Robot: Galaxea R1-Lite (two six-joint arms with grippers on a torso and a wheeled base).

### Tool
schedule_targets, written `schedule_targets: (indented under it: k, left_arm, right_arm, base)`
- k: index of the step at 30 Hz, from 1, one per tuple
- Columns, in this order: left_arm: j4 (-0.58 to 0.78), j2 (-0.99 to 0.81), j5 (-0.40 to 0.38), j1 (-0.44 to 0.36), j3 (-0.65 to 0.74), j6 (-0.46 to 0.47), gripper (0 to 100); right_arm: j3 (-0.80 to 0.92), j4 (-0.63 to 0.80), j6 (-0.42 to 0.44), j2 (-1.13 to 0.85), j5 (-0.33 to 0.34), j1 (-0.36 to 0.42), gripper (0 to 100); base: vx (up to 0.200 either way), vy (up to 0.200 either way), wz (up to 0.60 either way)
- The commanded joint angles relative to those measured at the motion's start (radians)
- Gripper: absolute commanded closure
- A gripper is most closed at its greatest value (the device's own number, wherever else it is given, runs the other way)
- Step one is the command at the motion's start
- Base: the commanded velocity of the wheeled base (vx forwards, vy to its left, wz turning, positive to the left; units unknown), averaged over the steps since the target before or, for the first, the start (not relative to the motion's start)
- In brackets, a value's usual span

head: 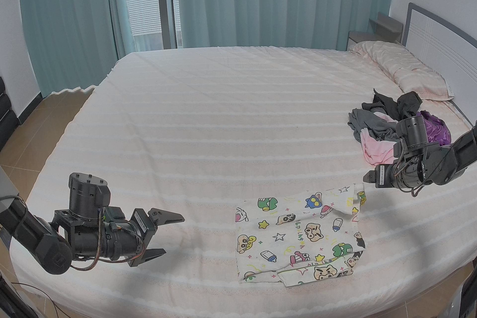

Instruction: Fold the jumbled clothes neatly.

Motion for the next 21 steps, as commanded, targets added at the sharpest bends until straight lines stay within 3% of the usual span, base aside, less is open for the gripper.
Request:
schedule_targets:
  k: [1, 7, 11, 14, 21]
  left_arm:
    - [0.000, 0.002, 0.001, -0.001, 0.000, 0.000, 0]
    - [0.000, 0.002, -0.001, -0.001, 0.000, 0.000, 0]
    - [0.000, 0.002, -0.001, -0.001, 0.000, 0.000, 0]
    - [-0.002, 0.004, -0.001, -0.001, -0.001, 0.000, 0]
    - [-0.002, 0.007, -0.001, -0.001, 0.000, 0.000, 0]
  right_arm:
    - [-0.043, -0.019, 0.023, 0.058, 0.003, -0.006, 0]
    - [-0.101, -0.031, 0.178, 0.150, 0.026, -0.041, 0]
    - [-0.051, -0.028, 0.220, 0.081, 0.201, -0.032, 0]
    - [-0.022, -0.022, 0.229, 0.035, 0.294, -0.003, 0]
    - [-0.031, -0.031, 0.296, 0.089, 0.342, 0.037, 0]
  base:
    - [0.000, 0.000, 0.00]
    - [0.000, 0.000, 0.00]
    - [0.000, 0.000, 0.00]
    - [0.000, 0.000, 0.00]
    - [0.000, 0.000, 0.00]
